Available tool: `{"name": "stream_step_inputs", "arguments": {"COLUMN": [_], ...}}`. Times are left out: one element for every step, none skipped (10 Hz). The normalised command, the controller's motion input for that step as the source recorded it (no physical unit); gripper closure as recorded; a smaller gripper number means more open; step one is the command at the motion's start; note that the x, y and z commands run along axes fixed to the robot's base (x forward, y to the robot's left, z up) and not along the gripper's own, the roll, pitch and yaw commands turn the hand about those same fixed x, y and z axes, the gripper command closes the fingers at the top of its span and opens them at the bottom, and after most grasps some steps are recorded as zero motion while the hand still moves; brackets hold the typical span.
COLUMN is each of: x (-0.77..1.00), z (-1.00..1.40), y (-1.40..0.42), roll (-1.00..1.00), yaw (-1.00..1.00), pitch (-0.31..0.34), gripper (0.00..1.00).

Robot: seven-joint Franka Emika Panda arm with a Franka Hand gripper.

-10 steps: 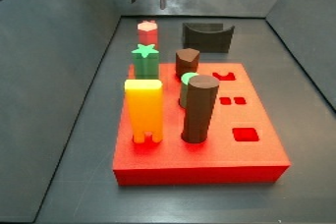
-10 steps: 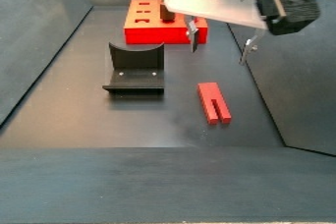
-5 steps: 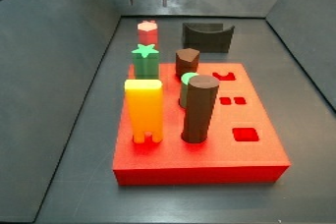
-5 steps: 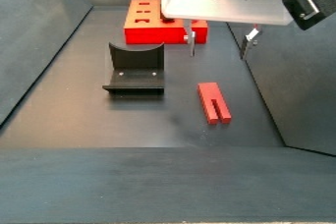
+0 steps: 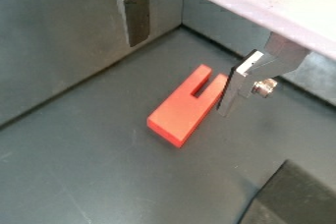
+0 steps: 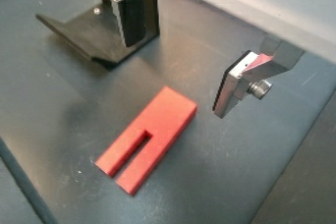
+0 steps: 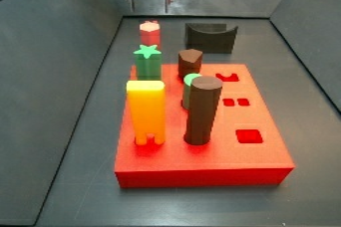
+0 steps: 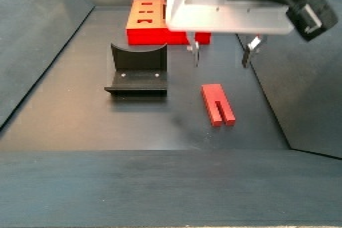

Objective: Pick up the double-square object. Move up. Rotate the double-square object. Place the double-square object on the fixture. Regrasp the double-square object. Move to above the board. Insert the double-square object.
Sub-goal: Rotate the double-square object.

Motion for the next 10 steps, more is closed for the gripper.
{"name": "stream_step_inputs", "arguments": {"x": [0.03,0.04,0.05,0.05,0.05,0.05,0.04,0.05,0.04,0.04], "z": [-1.00,-1.00,-1.00,-0.93,-0.74,-0.67,-0.50,-0.41,-0.32,-0.21], "y": [0.00,0.00,0.01,0.01,0.01,0.01,0.01,0.01,0.01,0.01], "roll": [-0.04,-0.05,-0.07,-0.08,-0.09,-0.10,-0.12,-0.12,-0.13,-0.14], "yaw": [-0.03,-0.02,-0.01,0.00,0.01,0.02,0.02,0.03,0.02,0.02], "pitch": [-0.034,-0.035,-0.033,-0.036,-0.039,-0.043,-0.055,-0.058,-0.056,-0.060], "gripper": [0.00,0.00,0.00,0.00,0.00,0.00,0.00,0.00,0.00,0.00]}}
